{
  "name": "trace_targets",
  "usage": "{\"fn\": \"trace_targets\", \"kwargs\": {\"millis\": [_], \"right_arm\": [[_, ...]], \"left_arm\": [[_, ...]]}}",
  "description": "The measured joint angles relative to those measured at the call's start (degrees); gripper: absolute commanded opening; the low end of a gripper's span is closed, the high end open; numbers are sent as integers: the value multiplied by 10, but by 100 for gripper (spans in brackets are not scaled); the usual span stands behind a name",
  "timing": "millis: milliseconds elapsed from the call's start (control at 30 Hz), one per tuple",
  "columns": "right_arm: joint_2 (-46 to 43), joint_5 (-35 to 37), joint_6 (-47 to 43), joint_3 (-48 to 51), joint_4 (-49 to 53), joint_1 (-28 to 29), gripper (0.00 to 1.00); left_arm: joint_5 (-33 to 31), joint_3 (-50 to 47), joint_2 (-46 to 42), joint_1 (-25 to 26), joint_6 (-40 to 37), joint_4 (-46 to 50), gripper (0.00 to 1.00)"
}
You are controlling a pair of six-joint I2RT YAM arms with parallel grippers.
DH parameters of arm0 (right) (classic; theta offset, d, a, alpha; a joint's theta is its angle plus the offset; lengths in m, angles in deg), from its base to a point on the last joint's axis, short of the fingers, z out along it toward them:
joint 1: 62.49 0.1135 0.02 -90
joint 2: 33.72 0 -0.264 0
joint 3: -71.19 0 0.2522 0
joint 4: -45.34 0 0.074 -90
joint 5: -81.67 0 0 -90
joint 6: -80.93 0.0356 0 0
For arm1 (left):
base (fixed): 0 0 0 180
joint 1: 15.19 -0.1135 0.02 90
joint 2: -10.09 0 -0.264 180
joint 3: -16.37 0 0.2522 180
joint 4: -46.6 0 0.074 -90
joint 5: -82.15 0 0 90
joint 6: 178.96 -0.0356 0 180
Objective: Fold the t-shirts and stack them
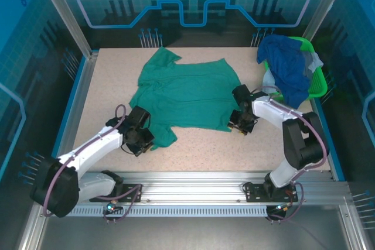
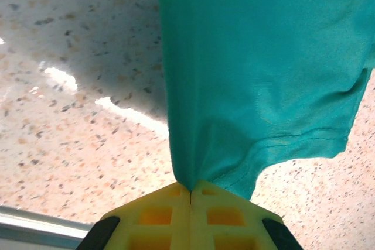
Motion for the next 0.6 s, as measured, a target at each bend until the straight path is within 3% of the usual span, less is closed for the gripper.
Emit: {"fn": "trace_targets", "kwargs": {"millis": [400, 500, 600], "right_arm": [[42, -13, 24, -14, -26, 19, 32], [46, -14, 28, -14, -28, 20, 25], [57, -13, 31, -15, -30, 20, 10]], "left_arm": [[0, 0, -9, 0, -15, 36, 0], [0, 0, -10, 0, -15, 36, 0], [0, 0, -16, 0, -15, 36, 0]]}}
